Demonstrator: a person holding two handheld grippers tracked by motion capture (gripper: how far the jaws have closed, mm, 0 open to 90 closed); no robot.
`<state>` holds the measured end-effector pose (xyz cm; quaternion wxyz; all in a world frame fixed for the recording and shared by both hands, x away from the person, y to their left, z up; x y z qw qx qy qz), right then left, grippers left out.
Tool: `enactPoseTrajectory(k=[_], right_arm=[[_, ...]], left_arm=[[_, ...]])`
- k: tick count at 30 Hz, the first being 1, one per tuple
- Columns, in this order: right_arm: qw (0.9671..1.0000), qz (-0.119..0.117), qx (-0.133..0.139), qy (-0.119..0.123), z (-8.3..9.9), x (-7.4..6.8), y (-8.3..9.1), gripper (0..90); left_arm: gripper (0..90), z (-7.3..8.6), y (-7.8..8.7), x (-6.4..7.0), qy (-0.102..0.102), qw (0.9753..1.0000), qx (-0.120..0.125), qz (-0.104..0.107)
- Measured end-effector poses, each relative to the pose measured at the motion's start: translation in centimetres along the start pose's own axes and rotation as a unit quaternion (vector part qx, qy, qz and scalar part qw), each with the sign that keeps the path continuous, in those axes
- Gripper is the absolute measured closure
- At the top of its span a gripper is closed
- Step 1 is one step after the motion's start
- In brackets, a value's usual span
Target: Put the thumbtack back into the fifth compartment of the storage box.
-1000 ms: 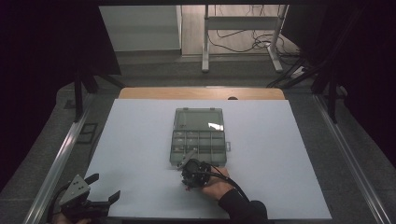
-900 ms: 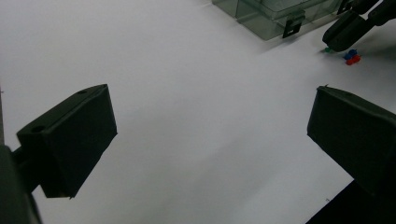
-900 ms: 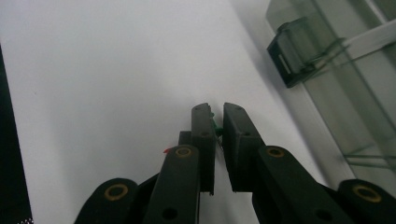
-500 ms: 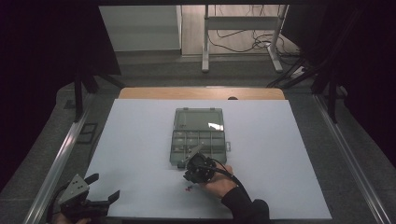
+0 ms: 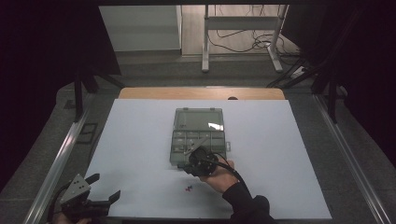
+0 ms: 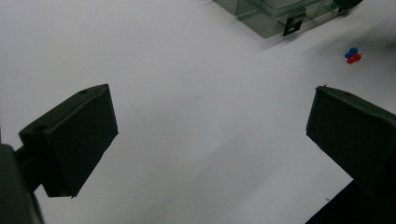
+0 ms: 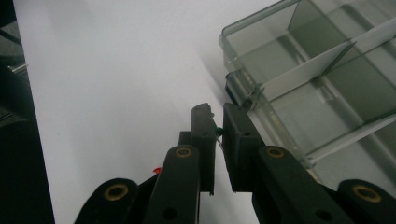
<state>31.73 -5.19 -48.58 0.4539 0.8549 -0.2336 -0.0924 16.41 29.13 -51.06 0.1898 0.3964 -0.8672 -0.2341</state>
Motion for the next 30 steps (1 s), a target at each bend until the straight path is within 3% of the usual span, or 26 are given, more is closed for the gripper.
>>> enactPoseTrajectory(k=[16,30], right_arm=[[0.9995,0.014,0.02,-0.02,-1.9,1.2,0.1,83.0],[0.9987,0.041,0.02,-0.022,-3.5,2.0,-1.6,82.7]], left_arm=[[2.6,-0.1,-0.2,0.1,-0.006,0.9999,-0.01,0.001],[2.6,-0.1,-0.2,0.1,-0.008,0.9999,-0.011,0.001]])
Point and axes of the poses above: each handheld gripper's, and its own axes: y roughly backward along the jaws, z roughly out of its underside, x roughly to its right, the point moved 1 cm from there along -y, roughly forward along the jaws, and after that the axes turned 10 degrees about z, right-handed, at the moved point
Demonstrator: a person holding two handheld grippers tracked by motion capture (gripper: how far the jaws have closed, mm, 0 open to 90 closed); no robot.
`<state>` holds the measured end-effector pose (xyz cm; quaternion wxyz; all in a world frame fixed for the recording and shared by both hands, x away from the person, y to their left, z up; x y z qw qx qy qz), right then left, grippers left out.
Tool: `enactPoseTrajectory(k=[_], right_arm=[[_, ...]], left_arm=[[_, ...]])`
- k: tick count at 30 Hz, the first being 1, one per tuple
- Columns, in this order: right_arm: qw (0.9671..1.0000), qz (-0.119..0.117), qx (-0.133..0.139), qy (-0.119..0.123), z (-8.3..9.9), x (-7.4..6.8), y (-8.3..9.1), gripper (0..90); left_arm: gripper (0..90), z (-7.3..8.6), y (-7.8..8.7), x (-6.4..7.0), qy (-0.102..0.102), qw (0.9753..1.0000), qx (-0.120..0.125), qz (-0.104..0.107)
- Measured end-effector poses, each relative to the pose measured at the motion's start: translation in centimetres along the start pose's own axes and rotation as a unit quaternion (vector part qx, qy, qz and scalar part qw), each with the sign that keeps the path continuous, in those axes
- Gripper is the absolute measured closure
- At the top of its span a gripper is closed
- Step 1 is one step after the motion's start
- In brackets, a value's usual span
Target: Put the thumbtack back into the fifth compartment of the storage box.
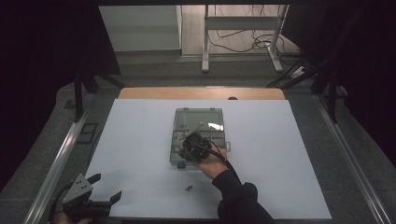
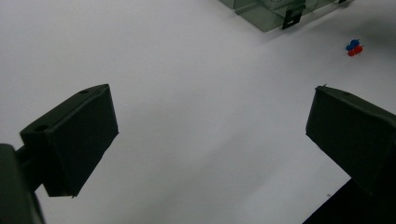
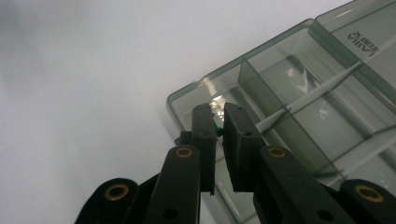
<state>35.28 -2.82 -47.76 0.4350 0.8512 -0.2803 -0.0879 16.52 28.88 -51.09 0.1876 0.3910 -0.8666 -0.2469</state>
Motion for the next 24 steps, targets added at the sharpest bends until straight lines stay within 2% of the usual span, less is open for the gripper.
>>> enactPoseTrajectory(k=[11,16,20,24], right_arm=[[0.9999,0.004,-0.01,0.003,-1.2,0.0,-1.6,81.8],[1.0,0.002,-0.006,0.0,-1.2,0.0,-1.5,74.6],[1.0,-0.002,-0.008,0.002,-1.1,-0.1,-1.1,64.9],[0.9999,0.007,-0.007,0.011,-0.9,-0.3,-0.6,56.8]], left_arm=[[2.7,0.0,0.0,0.0,-0.002,1.0,-0.001,0.001],[2.7,0.0,0.0,0.0,-0.003,1.0,-0.002,0.0],[2.7,0.0,0.0,0.1,-0.003,1.0,-0.002,-0.001],[2.7,0.0,-0.1,0.1,-0.004,1.0,-0.003,-0.003]])
Point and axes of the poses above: each handheld gripper's, and its own axes: y roughly backward along the jaws, z roughly out of its underside, x roughly to its right, the point moved 1 cm from there along -y, roughly forward along the jaws, and after that the axes turned 10 degrees about z, right-handed, at the moved point
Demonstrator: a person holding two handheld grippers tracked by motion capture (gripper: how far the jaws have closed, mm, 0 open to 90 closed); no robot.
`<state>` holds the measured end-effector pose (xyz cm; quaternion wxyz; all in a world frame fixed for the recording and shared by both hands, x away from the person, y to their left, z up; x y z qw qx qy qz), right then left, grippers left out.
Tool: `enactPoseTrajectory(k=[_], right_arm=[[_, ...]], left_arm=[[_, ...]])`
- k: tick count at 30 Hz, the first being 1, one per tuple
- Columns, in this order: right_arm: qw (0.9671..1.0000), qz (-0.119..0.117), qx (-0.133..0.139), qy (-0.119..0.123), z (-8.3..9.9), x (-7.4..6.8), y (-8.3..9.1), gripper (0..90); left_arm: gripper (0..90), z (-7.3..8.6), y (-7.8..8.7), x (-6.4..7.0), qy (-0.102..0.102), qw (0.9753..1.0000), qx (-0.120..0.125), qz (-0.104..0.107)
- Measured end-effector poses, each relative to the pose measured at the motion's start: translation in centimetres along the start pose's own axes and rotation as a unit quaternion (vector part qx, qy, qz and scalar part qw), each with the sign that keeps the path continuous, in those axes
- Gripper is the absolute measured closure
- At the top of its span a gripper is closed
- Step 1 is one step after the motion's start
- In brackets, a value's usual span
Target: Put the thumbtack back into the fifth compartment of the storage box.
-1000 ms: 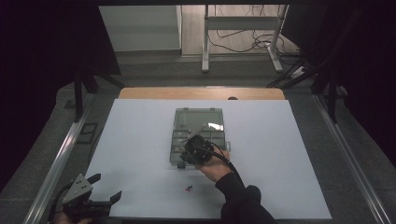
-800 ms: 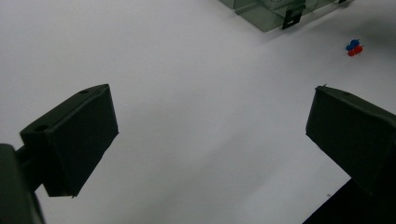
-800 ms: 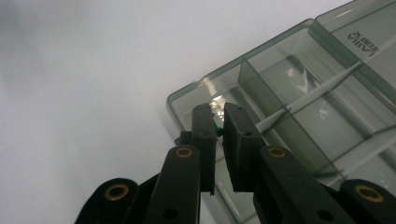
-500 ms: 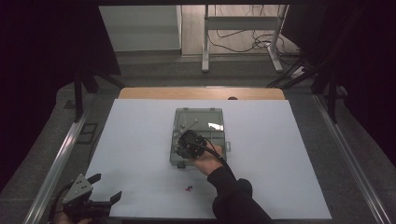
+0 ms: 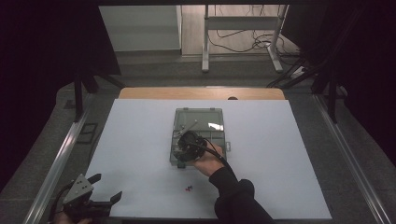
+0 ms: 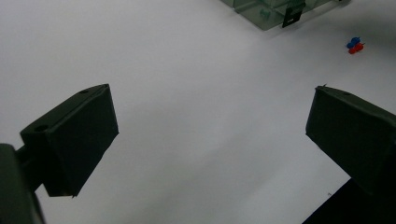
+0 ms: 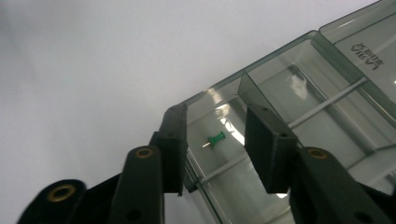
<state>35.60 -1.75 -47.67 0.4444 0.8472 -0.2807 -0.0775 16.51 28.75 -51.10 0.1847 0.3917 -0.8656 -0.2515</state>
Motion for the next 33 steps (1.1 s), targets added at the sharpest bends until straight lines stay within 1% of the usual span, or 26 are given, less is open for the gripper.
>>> enactPoseTrajectory(k=[4,8,15,19,20,22,25,28,33], right_arm=[[1.0,-0.003,-0.002,-0.003,0.4,-0.1,0.4,49.9],[1.0,-0.003,0.002,-0.002,0.9,-0.1,0.9,40.8],[1.0,-0.006,0.002,0.007,1.9,-0.3,1.4,24.3],[1.0,-0.004,0.003,0.007,2.5,-0.3,1.7,15.4],[1.0,-0.003,-0.001,0.003,2.6,-0.4,1.8,13.9],[1.0,-0.004,-0.006,0.001,2.8,-0.4,1.9,9.3],[0.9999,0.0,-0.009,0.007,3.1,-0.6,2.2,5.9],[0.9998,0.005,-0.01,0.017,3.5,-0.9,2.5,4.4],[0.9994,0.011,-0.015,0.028,4.0,-1.4,3.1,6.1]], left_arm=[[2.7,0.0,0.0,0.0,-0.003,1.0,-0.001,0.0],[2.7,0.0,0.1,-0.1,0.001,1.0,0.001,0.002],[2.7,0.0,0.0,0.0,0.001,1.0,0.001,0.002],[2.7,0.0,0.0,0.0,0.001,1.0,0.002,0.003],[2.7,0.0,0.0,0.0,0.0,1.0,0.002,0.003],[2.7,0.0,0.0,0.0,0.0,1.0,0.001,0.003],[2.7,0.0,0.1,0.0,0.0,1.0,0.002,0.003],[2.7,0.0,0.0,0.0,-0.001,1.0,0.002,0.003],[2.7,0.0,0.0,0.0,-0.002,1.0,0.002,0.003]])
Point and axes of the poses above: each handheld gripper's, and its own axes: y roughly backward along the jaws, z roughly out of its underside, x roughly to its right, the point moved 1 cm from there along -y, roughly forward along the jaws, and after that the axes turned 10 degrees about z, right-handed, at the moved point
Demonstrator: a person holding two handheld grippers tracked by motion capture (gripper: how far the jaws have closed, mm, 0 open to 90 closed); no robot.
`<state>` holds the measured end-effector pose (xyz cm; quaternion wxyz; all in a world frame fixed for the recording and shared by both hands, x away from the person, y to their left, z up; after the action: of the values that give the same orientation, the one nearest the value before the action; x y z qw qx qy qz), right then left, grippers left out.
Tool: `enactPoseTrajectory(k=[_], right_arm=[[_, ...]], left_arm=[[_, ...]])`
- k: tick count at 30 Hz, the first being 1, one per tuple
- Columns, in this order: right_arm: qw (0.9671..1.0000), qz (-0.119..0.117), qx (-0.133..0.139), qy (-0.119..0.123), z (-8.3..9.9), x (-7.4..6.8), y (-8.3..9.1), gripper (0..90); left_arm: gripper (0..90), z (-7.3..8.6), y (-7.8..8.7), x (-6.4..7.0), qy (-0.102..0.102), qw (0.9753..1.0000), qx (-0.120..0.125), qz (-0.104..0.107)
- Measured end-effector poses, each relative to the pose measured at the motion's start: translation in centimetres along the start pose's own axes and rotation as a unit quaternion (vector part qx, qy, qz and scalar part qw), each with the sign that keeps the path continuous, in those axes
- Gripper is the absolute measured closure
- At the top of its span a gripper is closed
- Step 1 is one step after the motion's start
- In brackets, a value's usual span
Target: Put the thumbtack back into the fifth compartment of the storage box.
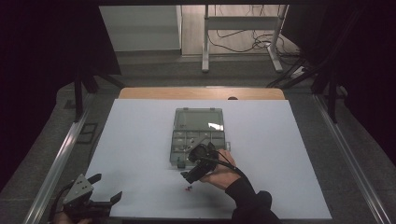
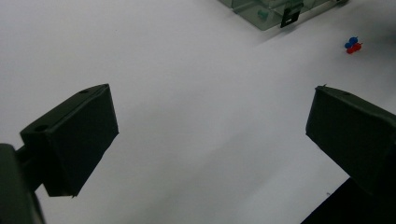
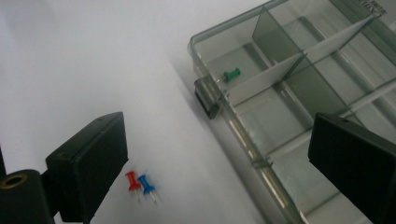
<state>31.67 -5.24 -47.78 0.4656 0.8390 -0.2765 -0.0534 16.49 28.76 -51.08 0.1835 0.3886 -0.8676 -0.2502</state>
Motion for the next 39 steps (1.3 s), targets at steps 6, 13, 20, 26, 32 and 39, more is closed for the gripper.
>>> enactPoseTrajectory(k=[6,13,20,26,32,39], right_arm=[[1.0,-0.002,-0.009,0.004,0.9,-0.4,0.3,14.1],[0.9997,-0.013,-0.02,0.004,1.8,-0.9,0.2,27.3],[0.9986,-0.039,-0.035,0.006,2.8,-0.8,-0.1,46.0],[0.9971,-0.058,-0.042,0.026,3.0,-1.6,-0.6,62.4],[0.9954,-0.067,-0.051,0.046,2.9,-2.6,-1.3,73.2],[0.9948,-0.066,-0.059,0.049,2.9,-2.9,-2.0,77.6]], left_arm=[[2.7,0.0,0.0,0.0,-0.002,1.0,-0.001,0.0],[2.7,0.0,0.0,0.0,-0.004,1.0,-0.002,0.001],[2.7,0.0,0.0,0.0,-0.004,1.0,-0.003,0.001],[2.7,-0.1,-0.1,0.1,-0.006,1.0,-0.004,0.0],[2.7,0.0,-0.1,0.1,-0.007,1.0,-0.004,0.0],[2.7,0.0,-0.1,0.1,-0.008,1.0,-0.005,0.0]])
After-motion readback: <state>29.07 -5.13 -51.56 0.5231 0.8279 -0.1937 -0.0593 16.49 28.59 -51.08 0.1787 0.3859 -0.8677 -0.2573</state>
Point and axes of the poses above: each handheld gripper's, and its own axes: y roughly backward along the jaws, z roughly out of its underside, x roughly to its right, the point moved 1 cm from there along -y, roughly forward along the jaws, and after that the axes turned 10 degrees about z, right-handed, at the moved point
